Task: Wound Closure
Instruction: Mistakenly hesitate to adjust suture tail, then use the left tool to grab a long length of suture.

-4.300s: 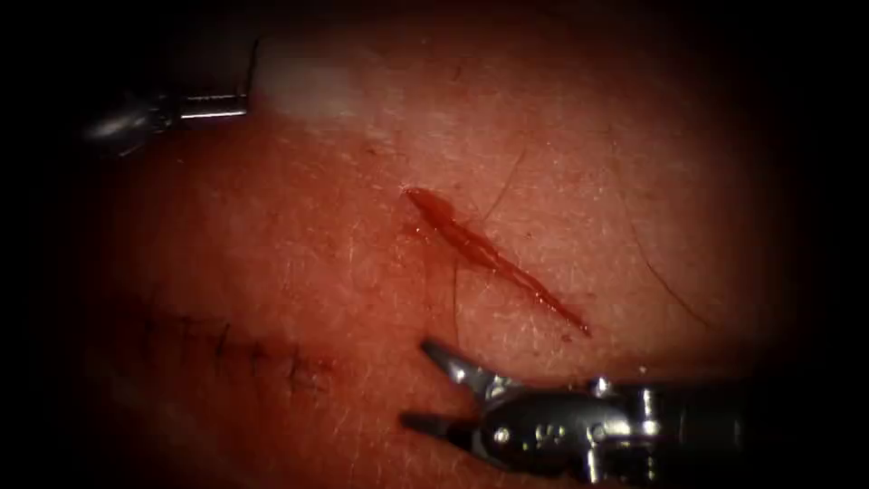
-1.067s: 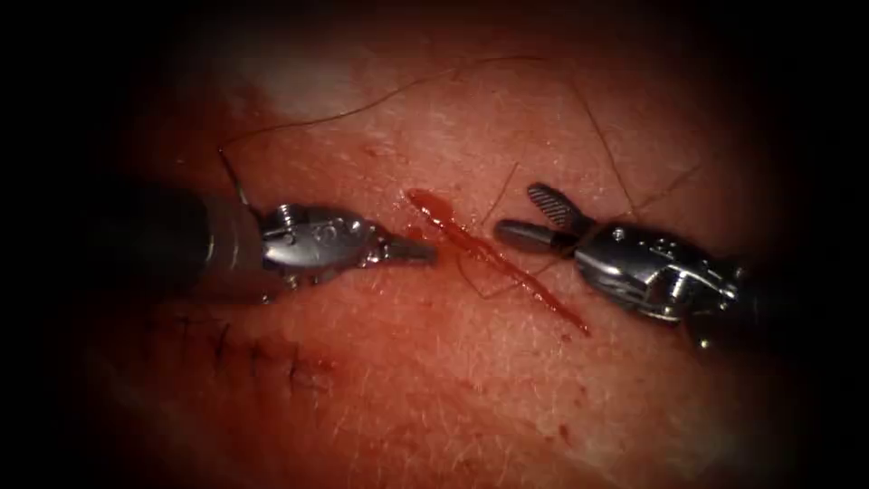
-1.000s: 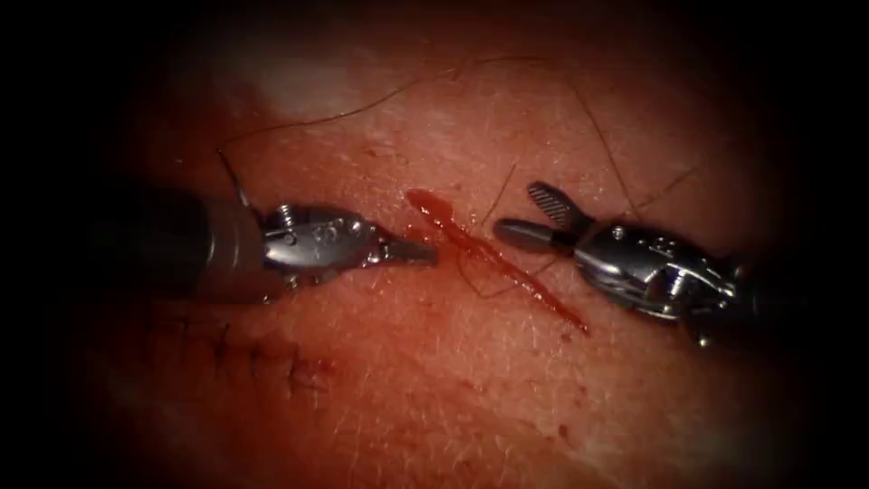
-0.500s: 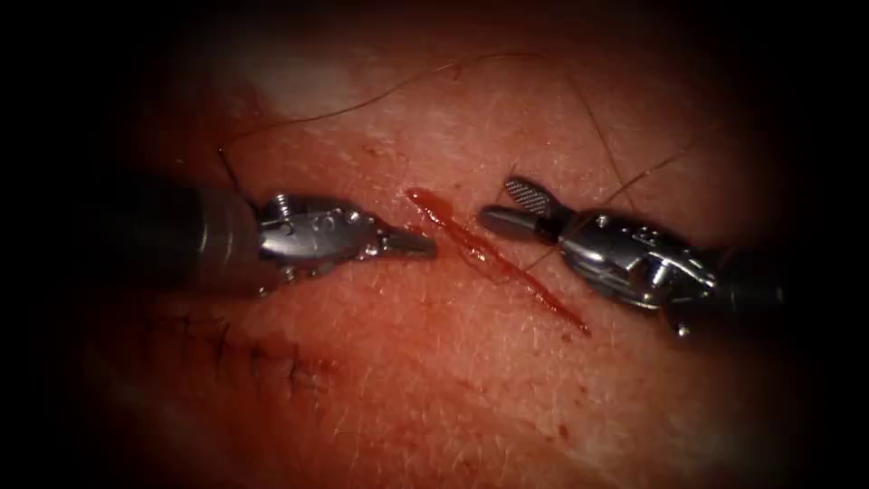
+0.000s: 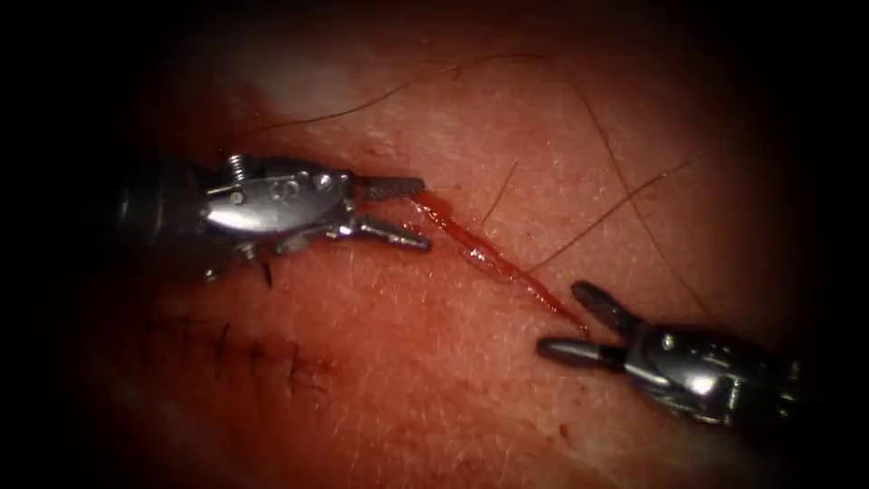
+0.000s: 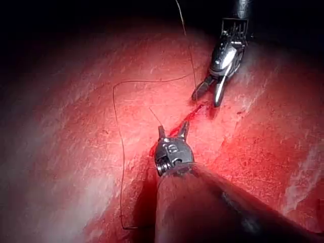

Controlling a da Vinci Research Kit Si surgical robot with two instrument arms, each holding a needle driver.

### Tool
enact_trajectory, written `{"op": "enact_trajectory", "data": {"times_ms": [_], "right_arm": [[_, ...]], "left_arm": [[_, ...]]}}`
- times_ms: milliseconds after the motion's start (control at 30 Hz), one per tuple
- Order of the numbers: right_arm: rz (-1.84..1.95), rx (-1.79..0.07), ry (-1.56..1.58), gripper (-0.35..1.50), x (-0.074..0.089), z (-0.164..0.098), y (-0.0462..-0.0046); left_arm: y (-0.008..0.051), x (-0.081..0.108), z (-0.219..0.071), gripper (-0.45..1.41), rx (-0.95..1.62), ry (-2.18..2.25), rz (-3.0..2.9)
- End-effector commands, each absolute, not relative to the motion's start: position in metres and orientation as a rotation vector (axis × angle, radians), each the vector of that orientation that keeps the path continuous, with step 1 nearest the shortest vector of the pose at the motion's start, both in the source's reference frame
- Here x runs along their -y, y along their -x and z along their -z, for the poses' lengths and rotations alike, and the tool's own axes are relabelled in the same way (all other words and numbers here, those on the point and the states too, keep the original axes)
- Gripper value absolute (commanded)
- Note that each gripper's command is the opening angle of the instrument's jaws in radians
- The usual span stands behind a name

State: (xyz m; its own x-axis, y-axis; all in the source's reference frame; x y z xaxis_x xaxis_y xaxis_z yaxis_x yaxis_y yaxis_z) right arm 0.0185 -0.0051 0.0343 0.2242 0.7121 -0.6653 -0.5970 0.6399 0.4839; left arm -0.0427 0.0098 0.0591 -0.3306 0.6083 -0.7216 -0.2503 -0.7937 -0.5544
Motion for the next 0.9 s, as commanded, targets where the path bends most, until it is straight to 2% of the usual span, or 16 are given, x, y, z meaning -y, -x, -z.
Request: {"op": "enact_trajectory", "data": {"times_ms": [33,300,500,700,900], "right_arm": [[-0.887,-0.997,-0.141,1.08,0.0061,-0.0342,-0.0194],[-0.704,-0.984,-0.052,1.08,0.0048,-0.0330,-0.0191],[-0.677,-0.961,-0.034,1.06,0.0049,-0.0333,-0.0189],[-0.676,-0.959,-0.033,1.06,0.0050,-0.0334,-0.0189],[-0.676,-0.959,-0.033,1.06,0.0050,-0.0335,-0.0190]], "left_arm": [[0.0433,-0.0092,-0.0596,0.31,0.470,1.383,-2.154],[0.0463,-0.0099,-0.0577,0.36,0.463,1.469,-2.065],[0.0512,-0.0115,-0.0523,0.62,0.490,1.486,-2.014],[0.0530,-0.0124,-0.0500,0.67,0.480,1.497,-2.021],[0.0522,-0.0123,-0.0512,0.69,0.457,1.490,-2.034]]}}
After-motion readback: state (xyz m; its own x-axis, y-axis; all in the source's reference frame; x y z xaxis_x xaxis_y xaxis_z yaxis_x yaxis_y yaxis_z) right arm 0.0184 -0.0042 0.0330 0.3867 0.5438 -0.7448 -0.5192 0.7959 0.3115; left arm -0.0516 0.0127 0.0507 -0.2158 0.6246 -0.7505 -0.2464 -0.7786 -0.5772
